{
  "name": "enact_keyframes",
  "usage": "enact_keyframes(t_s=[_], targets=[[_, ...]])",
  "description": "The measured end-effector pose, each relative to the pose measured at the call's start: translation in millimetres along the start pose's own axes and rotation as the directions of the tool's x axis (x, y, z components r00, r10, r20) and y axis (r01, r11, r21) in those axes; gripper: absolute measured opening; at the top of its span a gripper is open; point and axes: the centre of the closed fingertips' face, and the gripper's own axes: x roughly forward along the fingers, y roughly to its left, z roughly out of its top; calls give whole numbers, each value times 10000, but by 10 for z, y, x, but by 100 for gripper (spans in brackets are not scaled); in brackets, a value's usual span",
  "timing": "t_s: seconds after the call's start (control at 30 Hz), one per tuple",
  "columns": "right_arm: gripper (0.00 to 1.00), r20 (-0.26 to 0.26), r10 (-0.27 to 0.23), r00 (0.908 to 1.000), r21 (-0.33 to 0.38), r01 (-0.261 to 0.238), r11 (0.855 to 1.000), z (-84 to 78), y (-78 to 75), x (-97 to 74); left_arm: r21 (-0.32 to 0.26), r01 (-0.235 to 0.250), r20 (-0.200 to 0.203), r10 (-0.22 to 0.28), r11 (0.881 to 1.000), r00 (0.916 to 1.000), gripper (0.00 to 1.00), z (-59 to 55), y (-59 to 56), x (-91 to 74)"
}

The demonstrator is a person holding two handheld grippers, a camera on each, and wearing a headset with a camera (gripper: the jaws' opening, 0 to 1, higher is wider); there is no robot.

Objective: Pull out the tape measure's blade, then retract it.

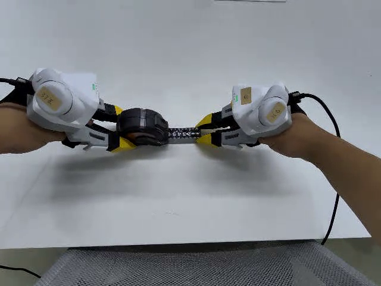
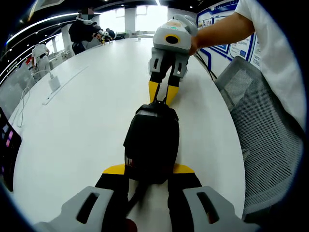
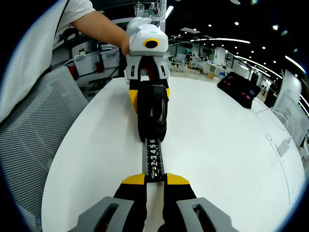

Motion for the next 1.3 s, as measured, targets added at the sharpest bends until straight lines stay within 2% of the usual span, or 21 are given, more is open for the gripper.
enact_keyframes(t_s=[0.83,1.3], targets=[[7,-340,-97,9994,67,99,9999,-171,15,-250,2,13,21,-13,10000,10000,26,8,-1,-9],[7,-620,-77,9980,148,87,9999,-320,4,-356,-10,25,56,-25,10000,10000,26,11,-4,-8]])
